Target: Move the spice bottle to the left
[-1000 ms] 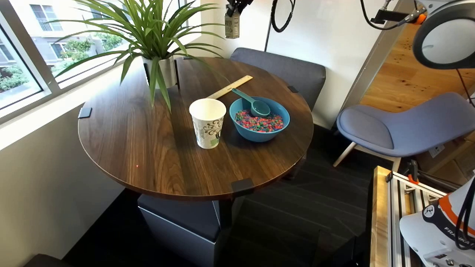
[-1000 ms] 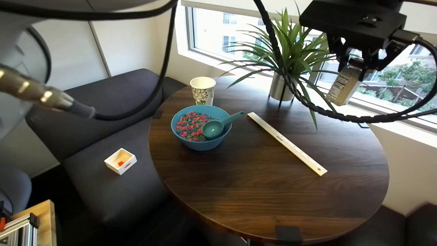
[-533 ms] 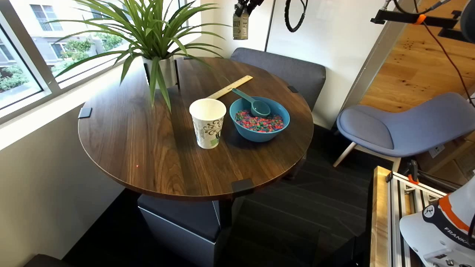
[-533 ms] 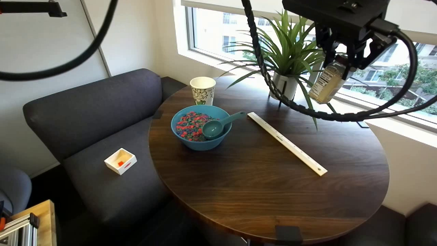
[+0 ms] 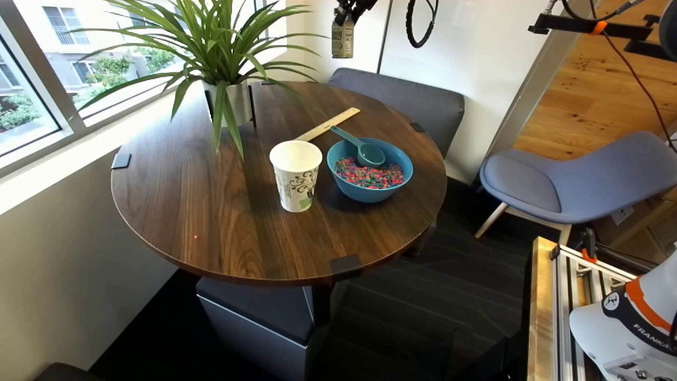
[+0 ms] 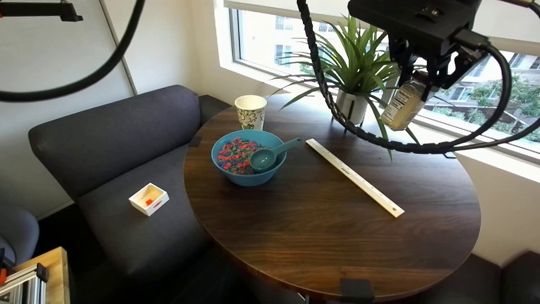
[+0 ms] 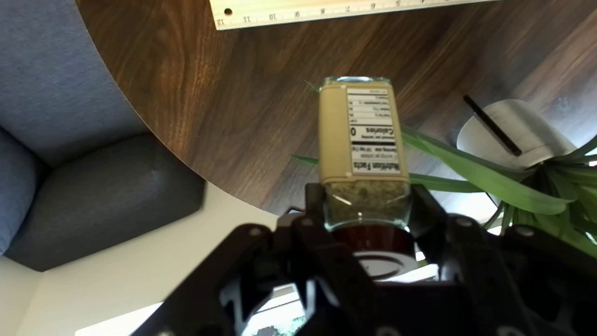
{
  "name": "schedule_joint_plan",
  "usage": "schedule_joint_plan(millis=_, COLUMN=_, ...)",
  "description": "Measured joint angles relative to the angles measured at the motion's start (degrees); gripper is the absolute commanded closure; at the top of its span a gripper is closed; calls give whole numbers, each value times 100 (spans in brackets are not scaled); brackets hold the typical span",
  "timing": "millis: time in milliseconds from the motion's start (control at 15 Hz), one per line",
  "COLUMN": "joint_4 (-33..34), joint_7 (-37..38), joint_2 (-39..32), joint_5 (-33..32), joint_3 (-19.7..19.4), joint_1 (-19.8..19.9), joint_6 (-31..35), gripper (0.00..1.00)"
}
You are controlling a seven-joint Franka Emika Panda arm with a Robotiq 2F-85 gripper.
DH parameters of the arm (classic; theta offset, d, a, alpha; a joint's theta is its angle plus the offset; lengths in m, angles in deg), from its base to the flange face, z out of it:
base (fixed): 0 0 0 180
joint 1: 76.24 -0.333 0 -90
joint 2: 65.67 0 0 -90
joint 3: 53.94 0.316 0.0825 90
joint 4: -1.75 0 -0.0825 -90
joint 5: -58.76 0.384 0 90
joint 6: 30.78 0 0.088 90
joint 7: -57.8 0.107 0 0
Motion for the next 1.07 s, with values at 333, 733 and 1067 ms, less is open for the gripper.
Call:
schedule_joint_plan(millis=333, joint_4=-655, joint_7=-706, joint_2=314, joint_5=124, joint_3=2, joint_1=187, joint_6=796, gripper=77)
schedule_joint_plan(millis=733, joint_4=-2115, joint_7=-1116, joint_2=1528, joint_5=458, joint_3=-12, joint_1=512, joint_6=1163, gripper=77)
schedule_joint_plan(millis=1067, joint_4=-3502, joint_7=-1381, joint_2=2798, joint_5=448, joint_3=-52, joint_1=413, joint_6=787, gripper=77)
